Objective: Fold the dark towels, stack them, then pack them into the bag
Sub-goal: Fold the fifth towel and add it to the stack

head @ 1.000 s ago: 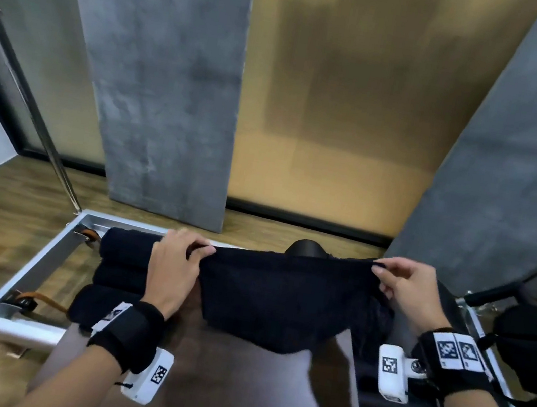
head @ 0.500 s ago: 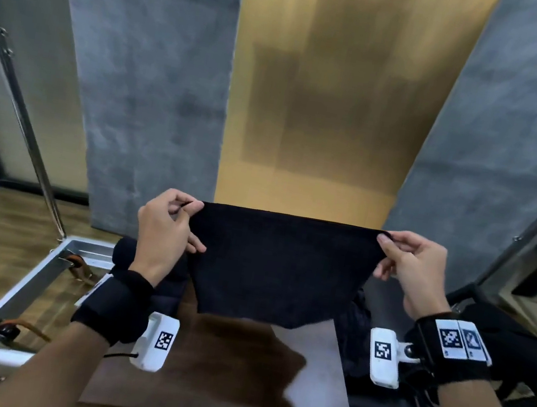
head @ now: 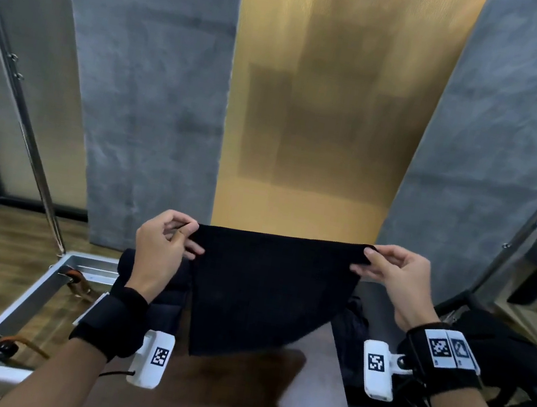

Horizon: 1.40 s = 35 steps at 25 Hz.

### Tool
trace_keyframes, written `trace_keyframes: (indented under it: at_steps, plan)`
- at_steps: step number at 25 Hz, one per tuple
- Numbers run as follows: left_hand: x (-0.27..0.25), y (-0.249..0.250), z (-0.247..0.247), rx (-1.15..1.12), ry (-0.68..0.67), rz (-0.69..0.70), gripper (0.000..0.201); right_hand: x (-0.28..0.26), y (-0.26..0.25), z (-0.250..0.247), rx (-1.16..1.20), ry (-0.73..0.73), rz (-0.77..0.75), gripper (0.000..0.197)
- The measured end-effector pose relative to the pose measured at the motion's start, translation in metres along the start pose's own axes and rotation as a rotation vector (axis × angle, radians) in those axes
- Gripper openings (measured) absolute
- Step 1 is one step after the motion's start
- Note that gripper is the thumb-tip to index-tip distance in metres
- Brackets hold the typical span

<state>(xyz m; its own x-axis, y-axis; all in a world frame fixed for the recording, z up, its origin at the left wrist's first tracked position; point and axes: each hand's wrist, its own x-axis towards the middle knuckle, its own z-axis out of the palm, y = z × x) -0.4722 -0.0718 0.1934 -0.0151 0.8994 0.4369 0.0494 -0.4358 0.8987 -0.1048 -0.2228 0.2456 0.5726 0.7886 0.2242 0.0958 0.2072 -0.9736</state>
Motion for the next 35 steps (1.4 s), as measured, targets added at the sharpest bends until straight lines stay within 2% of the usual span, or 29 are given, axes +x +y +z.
trace_keyframes:
  at_steps: [4, 10, 17, 23, 27, 31, 33, 35]
  plan:
    - [-0.01, 0.005, -0.011, 0.104, 0.04, 0.0, 0.025, -0.01, 0.004, -0.012, -0.193, -0.002, -0.035, 0.02]
    - [-0.024, 0.02, -0.02, 0.128, 0.047, 0.029, 0.025, -0.016, -0.003, -0.023, -0.133, -0.001, -0.061, 0.02]
    - [-0.019, -0.002, -0.004, 0.043, -0.009, -0.151, 0.015, -0.005, 0.02, -0.01, -0.084, 0.0, 0.049, 0.022]
    - [0.004, -0.014, 0.007, -0.013, -0.005, 0.004, 0.014, 0.011, 0.028, 0.001, 0.034, -0.001, -0.029, 0.011]
    - [-0.017, -0.037, -0.002, 0.047, -0.03, 0.051, 0.01, -0.005, 0.044, -0.006, 0.109, -0.017, -0.009, 0.01]
    - [-0.086, -0.088, -0.018, 0.059, -0.108, -0.128, 0.017, -0.051, 0.11, -0.019, 0.055, -0.047, 0.118, 0.013]
    - [-0.127, -0.12, -0.026, 0.203, -0.146, -0.246, 0.022, -0.08, 0.16, -0.022, -0.054, -0.026, 0.263, 0.015]
    - [-0.162, -0.147, -0.033, 0.402, -0.241, -0.387, 0.029, -0.11, 0.207, -0.027, -0.205, -0.027, 0.453, 0.019]
